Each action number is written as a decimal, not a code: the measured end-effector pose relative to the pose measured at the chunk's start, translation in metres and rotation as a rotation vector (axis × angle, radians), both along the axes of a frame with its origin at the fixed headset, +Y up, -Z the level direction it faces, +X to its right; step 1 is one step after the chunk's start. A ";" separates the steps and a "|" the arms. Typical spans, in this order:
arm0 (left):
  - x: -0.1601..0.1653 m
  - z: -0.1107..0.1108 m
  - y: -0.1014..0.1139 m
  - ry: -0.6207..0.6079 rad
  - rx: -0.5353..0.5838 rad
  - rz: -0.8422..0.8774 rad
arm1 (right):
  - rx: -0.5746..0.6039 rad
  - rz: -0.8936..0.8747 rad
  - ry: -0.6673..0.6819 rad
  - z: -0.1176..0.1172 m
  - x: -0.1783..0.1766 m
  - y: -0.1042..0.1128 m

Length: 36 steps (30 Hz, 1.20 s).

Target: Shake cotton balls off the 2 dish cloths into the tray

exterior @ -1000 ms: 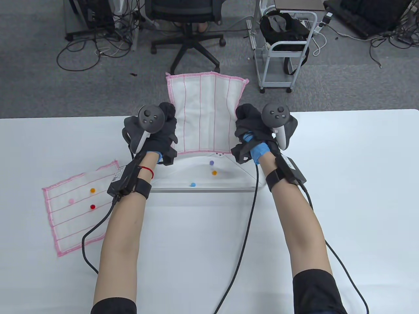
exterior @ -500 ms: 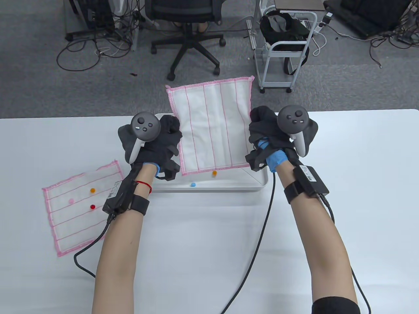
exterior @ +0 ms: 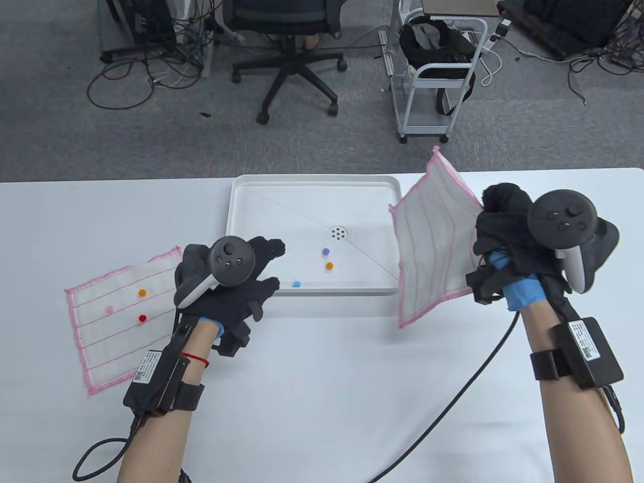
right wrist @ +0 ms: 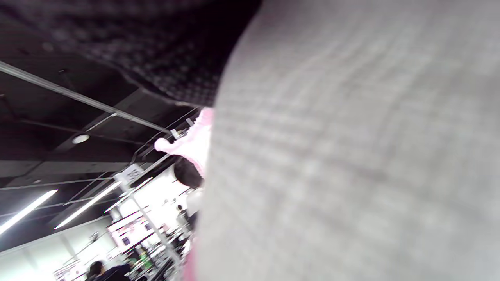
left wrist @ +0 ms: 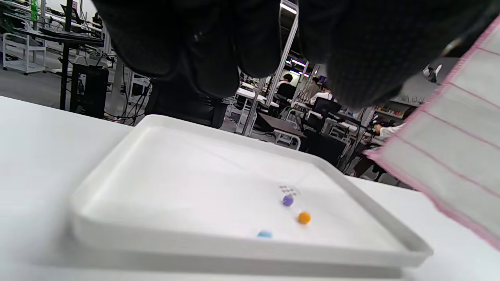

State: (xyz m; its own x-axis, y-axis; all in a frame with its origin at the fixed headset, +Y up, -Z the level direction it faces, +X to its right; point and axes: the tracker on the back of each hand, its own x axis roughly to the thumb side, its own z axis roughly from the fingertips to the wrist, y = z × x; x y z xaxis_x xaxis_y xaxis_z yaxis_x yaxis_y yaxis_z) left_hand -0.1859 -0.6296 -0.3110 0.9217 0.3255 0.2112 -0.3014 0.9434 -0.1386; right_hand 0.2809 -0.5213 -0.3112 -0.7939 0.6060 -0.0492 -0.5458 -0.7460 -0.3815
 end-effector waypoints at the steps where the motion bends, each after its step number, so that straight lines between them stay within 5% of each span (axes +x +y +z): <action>1: -0.003 0.005 -0.002 0.003 -0.001 -0.014 | -0.008 -0.014 -0.029 0.005 0.012 -0.006; 6: -0.008 0.017 -0.010 0.030 0.000 -0.052 | -0.072 -0.034 -0.135 0.016 0.050 -0.047; 9: -0.006 0.021 -0.017 0.042 0.064 -0.184 | -0.138 -0.070 -0.202 0.018 0.067 -0.091; 12: -0.003 0.024 -0.025 0.023 0.035 -0.142 | -0.213 -0.086 -0.239 0.017 0.081 -0.128; 21: 0.003 0.033 -0.030 0.003 0.049 -0.322 | -0.459 -0.136 -0.360 0.026 0.105 -0.184; 27: -0.003 0.039 -0.034 0.032 0.037 -0.344 | -0.598 0.041 -0.189 0.037 0.088 -0.183; 36: -0.028 0.050 -0.015 0.142 0.058 -0.417 | -0.261 0.224 0.152 0.078 -0.017 -0.156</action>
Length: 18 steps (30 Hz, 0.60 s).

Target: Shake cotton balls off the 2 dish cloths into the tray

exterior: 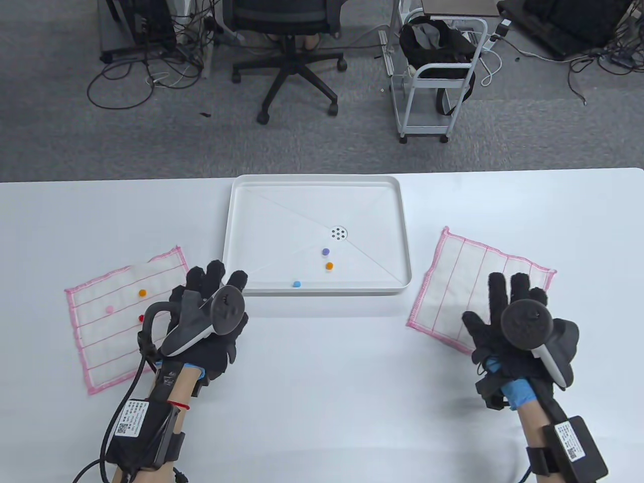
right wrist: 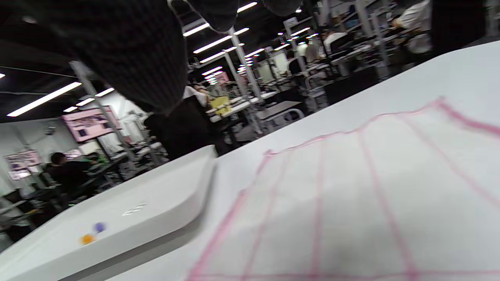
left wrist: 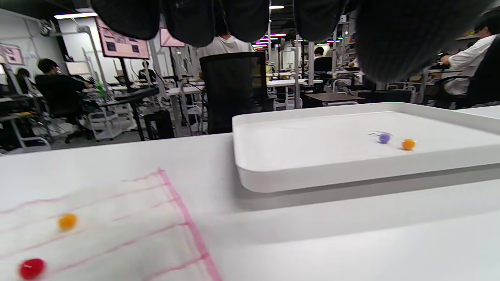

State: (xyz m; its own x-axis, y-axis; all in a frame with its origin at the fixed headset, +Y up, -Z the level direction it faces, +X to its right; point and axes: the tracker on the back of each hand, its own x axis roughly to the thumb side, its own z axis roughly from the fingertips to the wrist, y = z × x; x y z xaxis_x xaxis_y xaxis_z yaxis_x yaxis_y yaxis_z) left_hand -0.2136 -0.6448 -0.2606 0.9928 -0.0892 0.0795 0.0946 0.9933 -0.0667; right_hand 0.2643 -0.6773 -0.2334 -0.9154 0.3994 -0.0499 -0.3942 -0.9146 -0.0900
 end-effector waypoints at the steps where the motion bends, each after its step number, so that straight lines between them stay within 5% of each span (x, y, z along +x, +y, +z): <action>1: -0.007 0.003 0.006 0.027 0.005 -0.039 | 0.026 -0.015 0.042 0.004 -0.014 -0.005; 6: -0.048 0.018 0.030 0.151 0.000 -0.164 | 0.075 0.058 0.183 0.007 -0.057 -0.037; 9: -0.082 0.021 0.025 0.245 -0.044 -0.211 | 0.095 0.106 0.240 0.012 -0.065 -0.048; 13: -0.135 0.016 -0.023 0.448 -0.368 -0.120 | 0.100 0.141 0.282 0.015 -0.066 -0.056; 18: -0.168 0.011 -0.082 0.521 -0.461 -0.076 | 0.092 0.126 0.287 0.016 -0.063 -0.058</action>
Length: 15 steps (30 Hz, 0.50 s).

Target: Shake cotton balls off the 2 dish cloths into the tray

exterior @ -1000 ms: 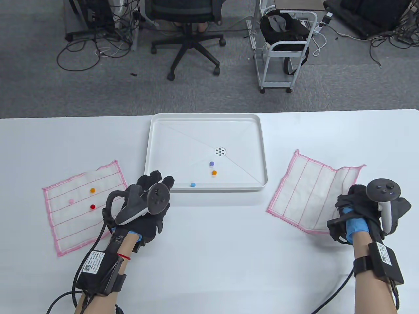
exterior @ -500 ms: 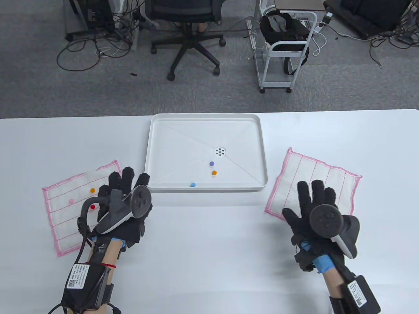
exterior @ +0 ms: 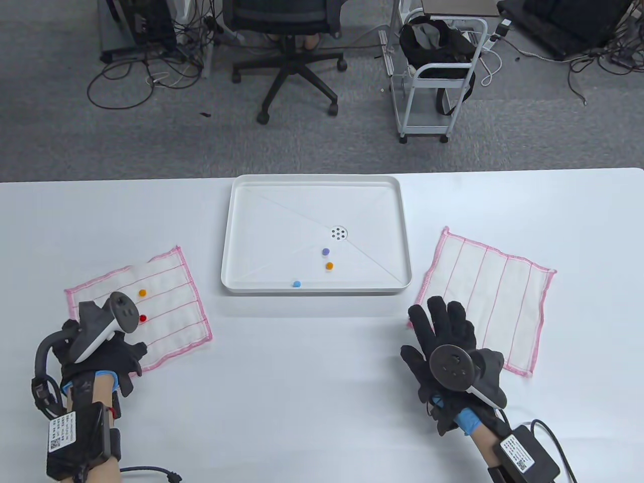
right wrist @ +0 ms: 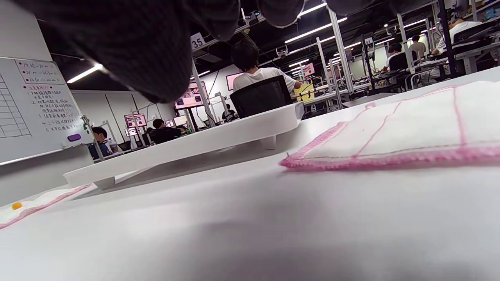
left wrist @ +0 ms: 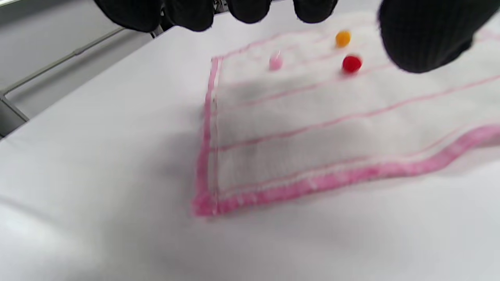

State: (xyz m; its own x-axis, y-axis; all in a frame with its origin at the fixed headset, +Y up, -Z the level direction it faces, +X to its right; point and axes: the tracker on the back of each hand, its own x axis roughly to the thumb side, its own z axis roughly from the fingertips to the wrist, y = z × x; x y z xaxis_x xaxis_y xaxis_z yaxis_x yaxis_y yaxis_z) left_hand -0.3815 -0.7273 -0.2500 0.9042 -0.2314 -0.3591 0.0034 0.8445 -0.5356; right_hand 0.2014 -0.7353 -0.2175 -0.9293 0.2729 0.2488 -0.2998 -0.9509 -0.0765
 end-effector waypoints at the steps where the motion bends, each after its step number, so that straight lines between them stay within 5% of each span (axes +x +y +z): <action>1: -0.003 -0.001 -0.007 0.008 -0.009 0.009 | -0.001 -0.001 0.001 0.000 0.000 0.000; 8: -0.011 0.001 -0.033 -0.011 0.026 0.034 | -0.013 0.033 0.011 -0.002 -0.003 -0.005; 15: 0.008 0.033 -0.032 -0.109 -0.143 0.043 | -0.021 0.033 -0.013 -0.005 0.004 -0.007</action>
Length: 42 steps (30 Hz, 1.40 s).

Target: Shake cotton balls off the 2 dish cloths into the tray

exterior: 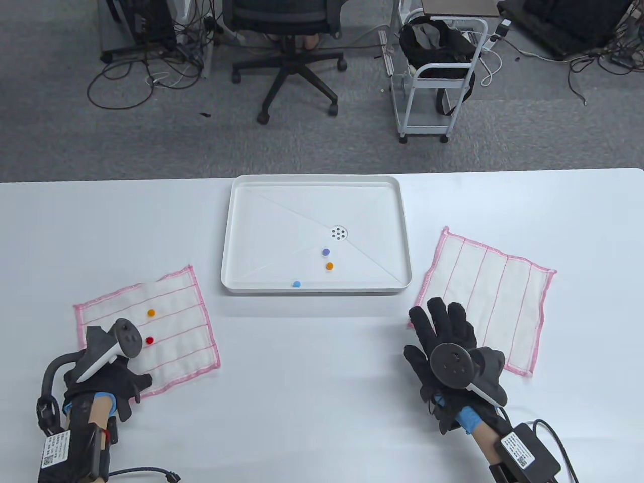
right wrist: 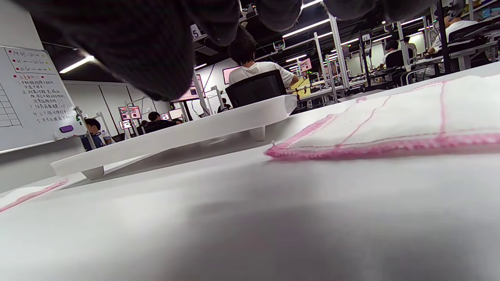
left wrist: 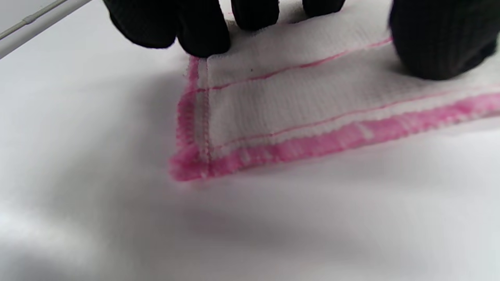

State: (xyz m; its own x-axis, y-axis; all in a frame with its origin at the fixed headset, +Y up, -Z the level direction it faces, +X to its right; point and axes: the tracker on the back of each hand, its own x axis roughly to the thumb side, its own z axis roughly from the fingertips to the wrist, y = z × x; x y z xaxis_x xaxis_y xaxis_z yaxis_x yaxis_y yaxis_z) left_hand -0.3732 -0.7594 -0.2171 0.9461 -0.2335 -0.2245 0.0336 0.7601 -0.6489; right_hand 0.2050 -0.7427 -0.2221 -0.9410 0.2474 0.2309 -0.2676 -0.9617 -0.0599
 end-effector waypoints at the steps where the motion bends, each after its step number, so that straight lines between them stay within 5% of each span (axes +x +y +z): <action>1: 0.004 0.003 0.000 -0.017 -0.021 0.001 | -0.002 0.004 -0.001 0.000 0.000 0.000; 8: 0.077 0.033 0.000 -0.286 -0.109 -0.057 | -0.015 0.022 -0.023 0.001 0.001 -0.001; 14: 0.142 0.037 0.001 -0.554 -0.131 -0.154 | -0.015 0.026 -0.023 0.002 0.000 0.000; 20: 0.203 0.021 -0.001 -0.479 -0.058 0.025 | -0.009 0.030 -0.016 0.005 -0.004 0.002; 23: 0.233 0.014 0.000 -0.571 -0.045 -0.024 | -0.018 0.031 -0.010 0.005 -0.005 0.001; 29: 0.286 0.008 0.000 -0.564 0.002 0.039 | -0.079 -0.016 0.027 0.007 -0.014 -0.002; 33: 0.302 0.012 0.001 -0.623 0.084 0.056 | -0.069 -0.043 0.074 0.010 -0.024 -0.003; 35: 0.302 0.015 0.007 -0.641 0.040 0.052 | -0.102 -0.006 0.090 0.011 -0.031 -0.006; 39: 0.282 0.016 0.019 -0.568 0.187 0.216 | -0.292 0.150 0.046 0.010 -0.050 -0.016; 42: 0.255 0.010 0.027 -0.458 0.461 0.201 | -0.343 0.182 0.053 0.009 -0.062 -0.021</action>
